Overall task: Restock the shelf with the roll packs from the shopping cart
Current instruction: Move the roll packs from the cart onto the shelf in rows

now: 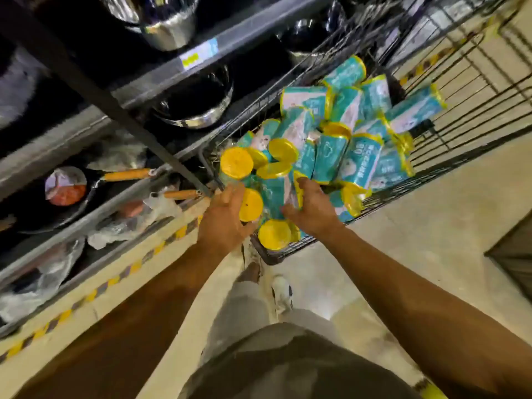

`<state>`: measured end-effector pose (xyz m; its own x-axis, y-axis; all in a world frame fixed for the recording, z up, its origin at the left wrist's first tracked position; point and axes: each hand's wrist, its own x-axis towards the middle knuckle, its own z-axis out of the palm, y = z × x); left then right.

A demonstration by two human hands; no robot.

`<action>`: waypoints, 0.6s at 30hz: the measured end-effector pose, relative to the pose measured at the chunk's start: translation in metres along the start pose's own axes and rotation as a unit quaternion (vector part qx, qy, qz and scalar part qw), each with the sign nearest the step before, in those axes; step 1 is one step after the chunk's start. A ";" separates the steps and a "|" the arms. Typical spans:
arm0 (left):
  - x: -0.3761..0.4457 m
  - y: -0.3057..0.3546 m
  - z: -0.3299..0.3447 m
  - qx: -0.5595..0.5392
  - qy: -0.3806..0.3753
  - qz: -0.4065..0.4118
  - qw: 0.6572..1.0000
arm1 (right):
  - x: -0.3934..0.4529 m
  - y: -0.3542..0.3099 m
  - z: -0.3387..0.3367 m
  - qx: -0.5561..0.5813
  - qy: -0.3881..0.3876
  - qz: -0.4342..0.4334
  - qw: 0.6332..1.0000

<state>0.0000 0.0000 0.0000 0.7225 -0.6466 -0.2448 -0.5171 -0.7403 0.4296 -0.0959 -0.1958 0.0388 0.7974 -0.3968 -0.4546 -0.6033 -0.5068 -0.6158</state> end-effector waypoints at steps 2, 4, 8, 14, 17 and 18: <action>0.018 -0.006 0.009 0.000 -0.023 0.005 1.000 | 0.019 -0.002 0.012 0.025 0.029 0.021 0.999; 0.022 -0.008 0.013 0.047 -0.034 0.004 0.998 | 0.029 -0.005 0.022 0.037 0.048 0.052 0.997; 0.031 -0.011 0.021 0.053 -0.039 0.013 0.998 | 0.047 -0.009 0.036 0.057 0.054 0.091 0.993; 0.030 -0.013 0.026 0.007 -0.014 0.005 1.000 | 0.055 -0.006 0.040 0.097 0.090 0.114 0.985; 0.033 -0.008 0.013 -0.099 -0.012 -0.021 0.995 | 0.052 -0.006 0.032 0.150 0.085 0.123 0.977; 0.033 -0.006 0.005 -0.137 -0.015 -0.032 0.990 | 0.050 -0.008 0.027 0.175 0.087 0.130 0.972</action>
<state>0.0242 -0.0176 -0.0153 0.7334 -0.6082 -0.3038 -0.3230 -0.7050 0.6314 -0.0512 -0.1907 0.0035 0.5865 -0.6150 -0.5270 -0.7175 -0.0926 -0.6904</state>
